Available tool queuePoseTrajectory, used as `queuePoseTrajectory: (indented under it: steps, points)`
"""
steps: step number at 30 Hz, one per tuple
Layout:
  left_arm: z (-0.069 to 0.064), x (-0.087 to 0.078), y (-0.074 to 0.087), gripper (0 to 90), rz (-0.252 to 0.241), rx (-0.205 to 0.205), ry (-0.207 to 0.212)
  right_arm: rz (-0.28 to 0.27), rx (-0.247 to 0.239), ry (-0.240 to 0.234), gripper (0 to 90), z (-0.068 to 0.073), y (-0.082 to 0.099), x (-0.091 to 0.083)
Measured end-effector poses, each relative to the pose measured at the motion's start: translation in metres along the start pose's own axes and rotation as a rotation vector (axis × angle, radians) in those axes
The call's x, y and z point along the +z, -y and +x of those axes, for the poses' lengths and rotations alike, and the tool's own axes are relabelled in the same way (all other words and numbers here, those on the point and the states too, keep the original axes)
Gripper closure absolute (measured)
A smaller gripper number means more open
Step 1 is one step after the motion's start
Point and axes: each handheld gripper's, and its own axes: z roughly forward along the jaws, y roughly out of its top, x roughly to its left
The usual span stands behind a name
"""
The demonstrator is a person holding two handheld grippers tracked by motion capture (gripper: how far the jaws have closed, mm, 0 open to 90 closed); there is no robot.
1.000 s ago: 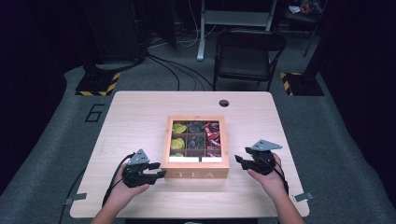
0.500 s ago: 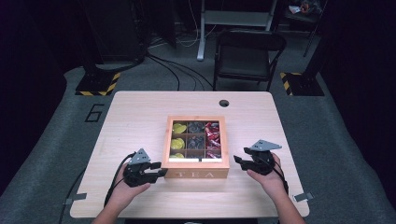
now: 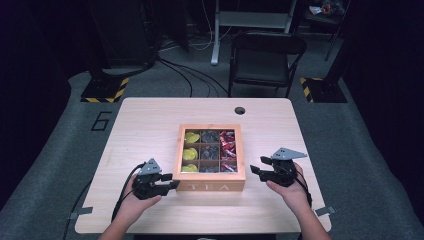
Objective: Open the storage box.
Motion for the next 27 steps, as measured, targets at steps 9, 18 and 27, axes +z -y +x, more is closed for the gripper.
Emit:
queuePoseTrajectory:
  steps: [9,18,27]
  points:
    - [-0.002,-0.001,-0.001,59.6,0.008,0.019,-0.011,-0.006,-0.042,-0.055,42.0,0.012,0.001,-0.003]
    - [-0.003,-0.001,-0.001,59.8,0.009,0.016,-0.016,0.019,-0.062,-0.084,42.0,0.021,0.011,-0.005]
    - [-0.002,-0.001,-0.002,59.8,0.018,0.019,-0.014,0.055,-0.079,-0.119,41.9,0.029,0.021,0.004]
